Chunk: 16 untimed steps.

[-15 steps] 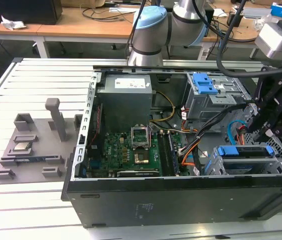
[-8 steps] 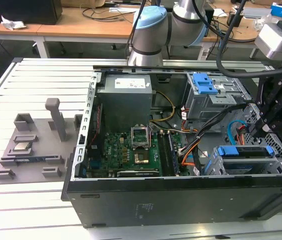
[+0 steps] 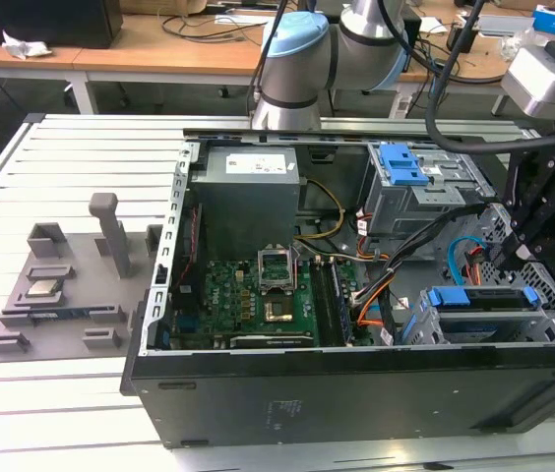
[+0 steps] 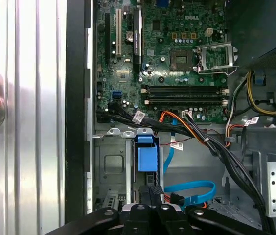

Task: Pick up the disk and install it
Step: 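Insert the first disk wire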

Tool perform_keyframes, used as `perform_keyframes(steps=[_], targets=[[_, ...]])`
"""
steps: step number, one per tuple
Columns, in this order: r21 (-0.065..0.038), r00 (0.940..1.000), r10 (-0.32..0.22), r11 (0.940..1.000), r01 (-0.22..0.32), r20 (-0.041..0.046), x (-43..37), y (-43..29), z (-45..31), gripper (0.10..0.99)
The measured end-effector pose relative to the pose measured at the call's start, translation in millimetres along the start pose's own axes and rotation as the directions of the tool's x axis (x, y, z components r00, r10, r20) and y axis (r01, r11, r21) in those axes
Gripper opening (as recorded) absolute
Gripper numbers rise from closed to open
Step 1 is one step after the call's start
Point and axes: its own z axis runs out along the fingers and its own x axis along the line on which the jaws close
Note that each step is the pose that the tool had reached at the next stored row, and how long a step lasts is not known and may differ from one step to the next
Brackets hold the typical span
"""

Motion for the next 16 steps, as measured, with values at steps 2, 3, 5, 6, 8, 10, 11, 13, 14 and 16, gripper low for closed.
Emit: perform_keyframes(steps=[2, 3, 5, 6, 8, 10, 11, 13, 14, 16], targets=[[0.000, 1.0000, 0.000, 1.0000, 0.000, 0.0006, -0.6, 0.0, 0.5, 0.106], [0.000, 1.0000, 0.000, 1.0000, 0.000, -0.0001, -4.6, -1.4, 0.2, 0.106], [0.000, 1.0000, 0.000, 1.0000, 0.000, -0.0002, -9.6, -4.8, 0.0, 0.106], [0.000, 1.0000, 0.000, 1.0000, 0.000, -0.0008, -14.0, -11.7, -0.3, 0.106], [-0.001, 1.0000, 0.000, 1.0000, 0.000, -0.0042, -21.6, -24.8, -0.5, 0.106], [-0.001, 1.0000, 0.001, 1.0000, -0.001, -0.0089, -30.7, -27.6, 1.5, 0.106], [-0.001, 0.9999, 0.001, 1.0000, -0.001, -0.0102, -35.0, -28.5, 3.0, 0.106], [-0.003, 0.9999, 0.001, 1.0000, -0.001, -0.0146, -44.1, -33.4, 8.5, 0.106], [-0.004, 0.9999, 0.001, 1.0000, -0.001, -0.0155, -45.6, -34.6, 11.6, 0.106], [-0.004, 0.9999, 0.001, 1.0000, -0.001, -0.0160, -46.4, -34.9, 15.3, 0.106]])
